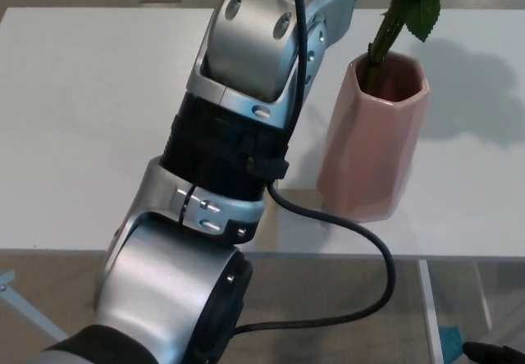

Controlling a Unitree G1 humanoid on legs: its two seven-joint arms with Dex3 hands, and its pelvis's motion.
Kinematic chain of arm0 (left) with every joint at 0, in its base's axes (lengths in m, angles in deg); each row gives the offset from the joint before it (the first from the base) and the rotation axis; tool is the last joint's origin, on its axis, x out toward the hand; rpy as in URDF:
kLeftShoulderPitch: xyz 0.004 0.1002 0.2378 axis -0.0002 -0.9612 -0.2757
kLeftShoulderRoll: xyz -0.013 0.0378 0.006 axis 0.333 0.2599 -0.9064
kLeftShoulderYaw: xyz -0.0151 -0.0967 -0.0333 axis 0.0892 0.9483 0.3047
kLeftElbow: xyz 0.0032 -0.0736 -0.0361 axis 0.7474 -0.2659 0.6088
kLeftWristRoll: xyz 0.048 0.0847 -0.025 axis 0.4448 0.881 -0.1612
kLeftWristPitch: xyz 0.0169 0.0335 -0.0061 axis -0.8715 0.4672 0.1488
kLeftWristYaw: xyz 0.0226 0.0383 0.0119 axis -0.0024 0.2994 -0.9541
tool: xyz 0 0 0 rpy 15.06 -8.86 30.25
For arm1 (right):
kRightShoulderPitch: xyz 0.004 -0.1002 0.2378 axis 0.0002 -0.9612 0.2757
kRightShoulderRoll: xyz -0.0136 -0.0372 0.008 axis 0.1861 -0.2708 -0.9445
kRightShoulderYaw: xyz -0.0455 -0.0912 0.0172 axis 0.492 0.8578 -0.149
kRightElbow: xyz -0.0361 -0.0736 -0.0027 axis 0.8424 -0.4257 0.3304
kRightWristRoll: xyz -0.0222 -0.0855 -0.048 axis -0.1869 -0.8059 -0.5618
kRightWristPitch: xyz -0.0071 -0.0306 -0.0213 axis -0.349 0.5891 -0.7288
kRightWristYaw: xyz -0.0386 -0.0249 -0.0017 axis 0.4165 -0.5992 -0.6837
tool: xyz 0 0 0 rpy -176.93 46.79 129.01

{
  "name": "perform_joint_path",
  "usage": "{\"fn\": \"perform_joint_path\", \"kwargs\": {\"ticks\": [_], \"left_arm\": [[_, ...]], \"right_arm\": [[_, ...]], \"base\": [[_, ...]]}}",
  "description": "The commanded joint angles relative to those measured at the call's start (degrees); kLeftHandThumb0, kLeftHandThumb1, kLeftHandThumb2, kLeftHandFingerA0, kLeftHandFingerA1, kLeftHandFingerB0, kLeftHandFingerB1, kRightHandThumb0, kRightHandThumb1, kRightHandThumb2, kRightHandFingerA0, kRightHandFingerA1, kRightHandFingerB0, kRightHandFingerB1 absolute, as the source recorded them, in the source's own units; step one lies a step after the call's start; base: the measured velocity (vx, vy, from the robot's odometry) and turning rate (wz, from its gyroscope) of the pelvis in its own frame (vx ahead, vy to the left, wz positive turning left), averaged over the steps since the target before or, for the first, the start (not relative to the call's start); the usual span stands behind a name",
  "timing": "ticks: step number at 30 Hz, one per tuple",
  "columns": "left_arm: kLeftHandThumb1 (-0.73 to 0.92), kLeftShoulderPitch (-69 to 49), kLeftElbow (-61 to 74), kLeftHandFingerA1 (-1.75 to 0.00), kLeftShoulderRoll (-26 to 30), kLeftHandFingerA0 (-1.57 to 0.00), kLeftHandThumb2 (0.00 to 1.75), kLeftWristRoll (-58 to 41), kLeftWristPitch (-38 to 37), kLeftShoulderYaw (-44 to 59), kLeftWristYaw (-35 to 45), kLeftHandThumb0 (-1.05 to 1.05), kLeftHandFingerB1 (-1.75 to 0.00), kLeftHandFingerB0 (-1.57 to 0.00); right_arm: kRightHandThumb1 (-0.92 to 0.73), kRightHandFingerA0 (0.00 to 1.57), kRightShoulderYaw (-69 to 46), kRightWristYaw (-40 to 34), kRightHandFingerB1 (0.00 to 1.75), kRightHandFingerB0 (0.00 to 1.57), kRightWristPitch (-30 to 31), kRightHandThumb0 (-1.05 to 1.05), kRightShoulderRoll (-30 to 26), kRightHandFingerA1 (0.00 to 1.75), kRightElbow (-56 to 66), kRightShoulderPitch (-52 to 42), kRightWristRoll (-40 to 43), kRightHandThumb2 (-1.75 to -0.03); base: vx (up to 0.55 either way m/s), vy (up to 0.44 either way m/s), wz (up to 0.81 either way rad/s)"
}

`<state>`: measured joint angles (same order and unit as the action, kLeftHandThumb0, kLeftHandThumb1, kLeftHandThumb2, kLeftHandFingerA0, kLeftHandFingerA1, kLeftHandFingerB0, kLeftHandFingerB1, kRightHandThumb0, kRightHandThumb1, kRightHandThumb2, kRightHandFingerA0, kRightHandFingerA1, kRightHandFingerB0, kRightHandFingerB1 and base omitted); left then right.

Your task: Use the left hand to pick up the rose and then lift and insert it into the pink vase.

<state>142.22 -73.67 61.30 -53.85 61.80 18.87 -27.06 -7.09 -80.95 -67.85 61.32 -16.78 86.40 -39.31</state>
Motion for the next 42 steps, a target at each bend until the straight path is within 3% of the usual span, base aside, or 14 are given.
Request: {"fn": "perform_joint_path", "kwargs": {"ticks": [1,9,20,29,42], "left_arm": [[0.78,-1.8,-0.2,-1.49,-1.9,-0.88,0.70,0.8,-1.7,-0.9,-0.7,-0.17,-0.88,-0.80],[0.76,-3.3,1.0,-1.50,-2.9,-0.82,0.71,0.3,-2.1,-2.0,-1.1,-0.18,-0.98,-0.78],[0.78,-0.9,0.5,-1.50,-2.5,-0.83,0.69,-0.3,-2.1,-2.0,-0.8,-0.17,-0.97,-0.76],[0.78,0.1,2.0,-1.50,-2.9,-0.80,0.68,-0.5,-1.0,-1.8,-1.7,-0.18,-0.76,-0.81],[0.78,2.7,1.6,-1.52,-2.5,-0.77,0.67,0.4,-0.6,-2.6,-1.9,-0.19,-0.75,-0.81]], "right_arm": [[-0.63,0.61,-0.1,0.8,0.47,0.56,0.6,-0.22,-0.1,0.51,0.1,-0.4,0.7,-0.58],[-0.63,0.61,-0.3,1.0,0.47,0.55,1.1,-0.22,-0.1,0.51,-0.1,0.2,1.0,-0.58],[-0.63,0.61,-0.3,1.1,0.47,0.55,1.0,-0.21,-0.3,0.51,0.0,0.1,1.1,-0.58],[-0.63,0.61,-0.3,0.8,0.47,0.55,0.8,-0.21,-0.2,0.51,-0.6,0.1,1.1,-0.58],[-0.63,0.61,-0.4,0.8,0.47,0.55,1.1,-0.21,-0.2,0.51,-0.8,0.6,1.2,-0.58]], "base": [[0.00,0.000,0.00],[0.00,0.000,0.00],[0.00,0.000,0.00],[0.00,0.000,0.00],[0.00,0.000,0.00]]}}
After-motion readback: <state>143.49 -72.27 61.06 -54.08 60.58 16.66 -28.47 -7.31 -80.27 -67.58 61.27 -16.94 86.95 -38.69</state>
